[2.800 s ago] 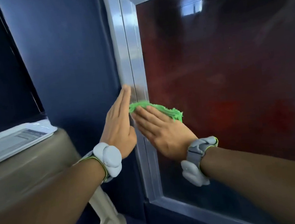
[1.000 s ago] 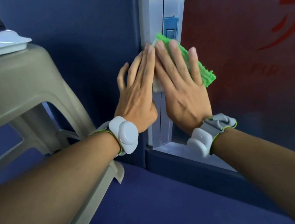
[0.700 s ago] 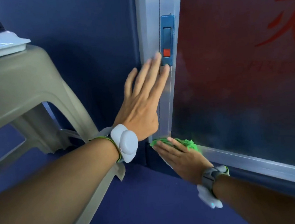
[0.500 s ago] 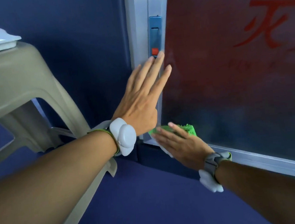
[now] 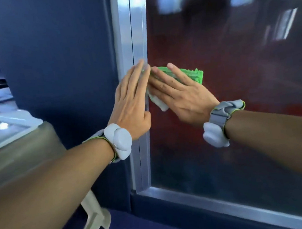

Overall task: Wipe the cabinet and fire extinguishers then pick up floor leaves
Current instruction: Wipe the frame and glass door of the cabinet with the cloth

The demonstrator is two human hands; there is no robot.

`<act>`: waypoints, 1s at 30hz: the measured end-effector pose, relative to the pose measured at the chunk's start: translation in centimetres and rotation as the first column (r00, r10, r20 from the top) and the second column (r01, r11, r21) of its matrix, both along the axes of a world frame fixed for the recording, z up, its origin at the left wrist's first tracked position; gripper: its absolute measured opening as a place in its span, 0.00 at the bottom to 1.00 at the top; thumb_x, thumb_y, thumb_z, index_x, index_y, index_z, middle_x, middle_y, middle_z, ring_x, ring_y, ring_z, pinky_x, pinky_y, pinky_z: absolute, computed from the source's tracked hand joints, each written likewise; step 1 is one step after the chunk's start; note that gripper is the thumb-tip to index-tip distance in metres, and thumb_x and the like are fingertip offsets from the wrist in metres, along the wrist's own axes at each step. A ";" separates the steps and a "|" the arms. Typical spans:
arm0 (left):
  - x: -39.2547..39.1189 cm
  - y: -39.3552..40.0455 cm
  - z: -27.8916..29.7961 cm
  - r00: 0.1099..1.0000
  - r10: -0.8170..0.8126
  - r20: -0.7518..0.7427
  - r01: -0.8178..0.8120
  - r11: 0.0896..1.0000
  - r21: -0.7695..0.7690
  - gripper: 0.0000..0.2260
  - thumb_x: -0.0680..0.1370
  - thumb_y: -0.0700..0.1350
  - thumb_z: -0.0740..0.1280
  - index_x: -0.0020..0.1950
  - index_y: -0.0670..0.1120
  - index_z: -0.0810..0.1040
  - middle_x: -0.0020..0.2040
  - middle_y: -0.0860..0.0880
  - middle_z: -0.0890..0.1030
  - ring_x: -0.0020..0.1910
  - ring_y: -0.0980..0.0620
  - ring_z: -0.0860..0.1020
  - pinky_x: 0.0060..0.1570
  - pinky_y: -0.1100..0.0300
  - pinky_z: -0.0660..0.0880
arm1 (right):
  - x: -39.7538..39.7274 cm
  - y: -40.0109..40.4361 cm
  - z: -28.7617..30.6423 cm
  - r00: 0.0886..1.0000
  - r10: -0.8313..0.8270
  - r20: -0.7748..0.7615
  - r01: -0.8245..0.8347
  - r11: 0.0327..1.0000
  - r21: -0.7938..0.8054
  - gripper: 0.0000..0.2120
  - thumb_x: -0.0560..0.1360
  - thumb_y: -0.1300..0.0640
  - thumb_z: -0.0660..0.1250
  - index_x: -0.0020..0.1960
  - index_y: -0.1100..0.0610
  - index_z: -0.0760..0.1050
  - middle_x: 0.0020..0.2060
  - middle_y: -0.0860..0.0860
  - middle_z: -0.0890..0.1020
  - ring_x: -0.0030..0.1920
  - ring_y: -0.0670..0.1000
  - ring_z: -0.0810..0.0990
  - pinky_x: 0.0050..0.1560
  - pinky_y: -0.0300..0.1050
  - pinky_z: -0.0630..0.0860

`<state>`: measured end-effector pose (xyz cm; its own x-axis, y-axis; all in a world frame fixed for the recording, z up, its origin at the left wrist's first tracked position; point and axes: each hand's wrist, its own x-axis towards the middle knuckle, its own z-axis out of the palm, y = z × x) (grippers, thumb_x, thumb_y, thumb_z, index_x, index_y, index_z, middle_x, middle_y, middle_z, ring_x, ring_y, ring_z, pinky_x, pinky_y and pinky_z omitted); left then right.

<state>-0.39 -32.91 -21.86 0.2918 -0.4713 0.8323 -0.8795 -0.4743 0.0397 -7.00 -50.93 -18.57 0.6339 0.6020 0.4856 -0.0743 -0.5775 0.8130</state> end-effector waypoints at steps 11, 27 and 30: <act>2.0 -0.7 14.7 0.984 -0.009 0.178 0.014 0.999 -0.030 0.41 0.67 0.33 0.60 0.81 0.39 0.51 0.82 0.44 0.51 0.81 0.47 0.48 0.80 0.49 0.50 | 2.6 2.0 10.6 0.943 0.160 0.291 -0.257 0.906 0.337 0.25 0.78 0.62 0.53 0.73 0.67 0.66 0.76 0.61 0.63 0.77 0.63 0.58 0.78 0.60 0.52; 3.2 0.7 16.0 0.952 -0.042 0.302 -0.023 0.978 0.208 0.35 0.70 0.39 0.52 0.79 0.37 0.54 0.80 0.42 0.56 0.79 0.45 0.56 0.77 0.48 0.60 | 2.4 1.9 5.4 0.989 0.142 0.033 -0.146 0.965 0.220 0.27 0.79 0.59 0.50 0.76 0.65 0.61 0.77 0.62 0.60 0.78 0.62 0.54 0.77 0.60 0.54; 3.0 0.2 15.7 0.956 -0.034 0.292 -0.011 0.989 0.149 0.37 0.68 0.36 0.54 0.79 0.37 0.56 0.80 0.43 0.59 0.77 0.44 0.60 0.76 0.49 0.61 | 1.8 1.0 9.5 0.986 0.135 0.095 -0.151 0.971 0.185 0.28 0.74 0.58 0.54 0.73 0.64 0.67 0.75 0.61 0.66 0.77 0.63 0.57 0.77 0.62 0.51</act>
<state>2.58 -32.72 -6.13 0.0392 -0.5969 0.8013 -0.8473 -0.4450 -0.2900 -5.18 -49.90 -9.03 0.5014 0.5748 0.6467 -0.0407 -0.7309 0.6812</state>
